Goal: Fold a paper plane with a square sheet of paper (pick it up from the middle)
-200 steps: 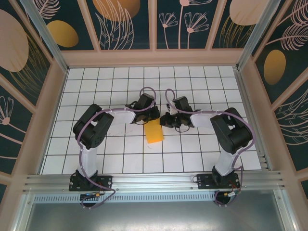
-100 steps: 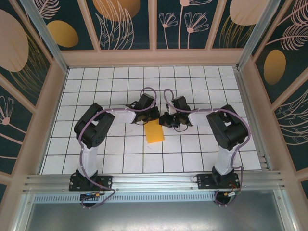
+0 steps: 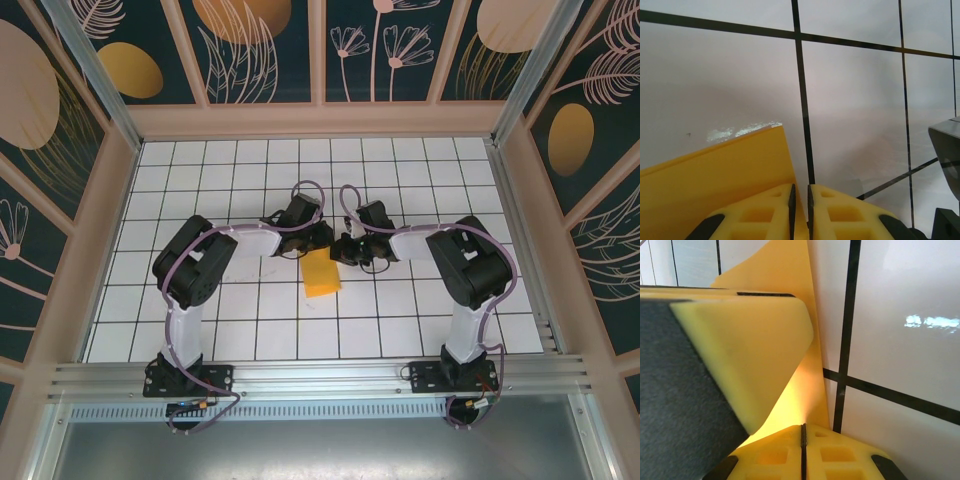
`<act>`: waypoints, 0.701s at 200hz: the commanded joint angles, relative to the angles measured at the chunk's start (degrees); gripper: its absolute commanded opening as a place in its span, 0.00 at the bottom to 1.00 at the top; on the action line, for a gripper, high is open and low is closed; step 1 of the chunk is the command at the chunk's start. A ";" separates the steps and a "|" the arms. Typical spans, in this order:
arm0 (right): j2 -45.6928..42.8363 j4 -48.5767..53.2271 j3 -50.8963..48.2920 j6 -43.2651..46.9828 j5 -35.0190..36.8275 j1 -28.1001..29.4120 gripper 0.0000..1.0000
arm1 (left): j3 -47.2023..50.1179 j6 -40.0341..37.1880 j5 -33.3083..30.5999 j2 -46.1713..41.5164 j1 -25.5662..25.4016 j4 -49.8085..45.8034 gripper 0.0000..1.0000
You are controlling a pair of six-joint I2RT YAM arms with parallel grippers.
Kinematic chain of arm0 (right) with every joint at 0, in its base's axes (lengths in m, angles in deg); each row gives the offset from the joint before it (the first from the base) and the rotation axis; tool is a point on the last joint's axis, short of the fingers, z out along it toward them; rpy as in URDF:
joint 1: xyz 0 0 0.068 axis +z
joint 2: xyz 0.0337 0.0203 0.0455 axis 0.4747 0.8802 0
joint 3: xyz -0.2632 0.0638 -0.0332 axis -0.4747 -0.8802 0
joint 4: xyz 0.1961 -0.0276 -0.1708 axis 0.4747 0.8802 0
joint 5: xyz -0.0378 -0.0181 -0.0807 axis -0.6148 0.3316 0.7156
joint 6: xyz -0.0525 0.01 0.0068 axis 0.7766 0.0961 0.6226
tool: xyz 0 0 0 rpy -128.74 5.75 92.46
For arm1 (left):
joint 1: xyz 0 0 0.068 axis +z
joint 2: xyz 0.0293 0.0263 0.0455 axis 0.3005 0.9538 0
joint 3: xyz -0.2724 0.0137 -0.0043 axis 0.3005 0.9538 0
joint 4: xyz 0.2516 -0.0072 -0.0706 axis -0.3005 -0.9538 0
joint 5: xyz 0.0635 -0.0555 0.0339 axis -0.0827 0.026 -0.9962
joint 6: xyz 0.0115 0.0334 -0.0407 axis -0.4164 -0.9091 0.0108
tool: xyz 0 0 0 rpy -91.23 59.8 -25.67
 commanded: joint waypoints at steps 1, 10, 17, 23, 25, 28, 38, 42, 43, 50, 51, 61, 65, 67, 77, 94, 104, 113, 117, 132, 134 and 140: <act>2.03 0.34 0.84 -0.30 1.58 0.39 0.12 | 1.81 0.17 1.42 -1.35 0.00 0.92 0.16; 1.89 0.51 0.85 -0.10 1.57 0.39 0.11 | 2.10 0.16 1.01 -0.72 0.00 0.66 0.15; 1.73 0.60 0.76 0.00 1.57 0.39 0.11 | 2.29 0.16 0.62 -0.15 0.01 0.55 0.14; 1.53 0.77 0.76 0.16 1.40 0.39 0.11 | 2.45 0.08 0.27 0.22 0.03 0.47 0.13; 1.41 0.85 0.76 0.22 1.31 0.39 0.11 | 2.47 0.07 0.16 0.38 0.00 0.40 0.13; 1.22 0.90 0.75 0.33 1.19 0.39 0.11 | 2.48 0.01 -0.14 0.56 0.03 0.24 0.12; 0.58 1.11 0.51 0.51 0.87 0.39 0.11 | 2.45 -0.18 -0.93 1.13 -0.01 -0.35 0.12; 0.29 1.22 0.45 0.66 0.83 0.39 0.11 | 2.56 -0.27 -1.14 1.29 -0.01 -0.52 0.11; 0.21 1.27 0.43 0.68 0.80 0.39 0.11 | 2.61 -0.27 -1.21 1.32 -0.01 -0.51 0.11; -0.20 1.34 0.28 0.88 0.46 0.39 0.11 | 2.65 -0.33 -1.66 1.69 0.01 -0.74 0.11; -0.35 1.33 0.26 0.88 0.45 0.39 0.11 | 2.65 -0.31 -1.74 1.69 0.04 -0.80 0.10; -1.16 1.49 0.02 1.06 -0.06 0.39 0.11 | 2.65 -0.54 -2.15 2.06 0.00 -1.18 0.10; -1.44 1.53 -0.07 1.12 -0.31 0.39 0.12 | 2.73 -0.54 -2.31 2.28 -0.01 -1.25 0.10; -1.63 1.54 -0.15 1.14 -0.46 0.39 0.12 | 2.74 -0.54 -2.40 2.31 0.01 -1.28 0.10; -2.38 1.55 -0.54 1.32 -1.43 1.18 0.12 | 2.82 -0.53 -2.77 2.57 -0.01 -1.47 0.10; -3.51 2.29 -1.01 1.74 -1.95 1.88 0.12 | 3.05 -0.41 -3.36 2.92 0.04 -1.73 0.10; -3.85 3.19 -1.31 2.07 -1.73 2.28 0.12 | 3.11 -0.37 -3.72 3.05 0.00 -1.90 0.10; -4.14 3.72 -1.80 2.20 -1.53 2.42 0.12 | 3.18 -0.20 -3.83 3.27 -0.01 -2.00 0.10; -4.26 4.00 -2.10 2.15 -1.42 2.52 0.12 | 3.18 -0.19 -3.84 3.28 -0.01 -2.03 0.10; -4.51 4.84 -3.31 1.95 -0.79 2.58 0.12 | 3.18 -0.05 -4.16 3.45 -0.01 -2.15 0.09; -4.53 4.96 -3.46 1.94 -0.73 2.59 0.12 | 3.14 -0.07 -4.22 3.43 -0.01 -2.17 0.09; -4.66 5.00 -4.14 1.86 -0.59 2.62 0.12 | 3.18 -0.02 -4.32 3.50 0.03 -2.24 0.10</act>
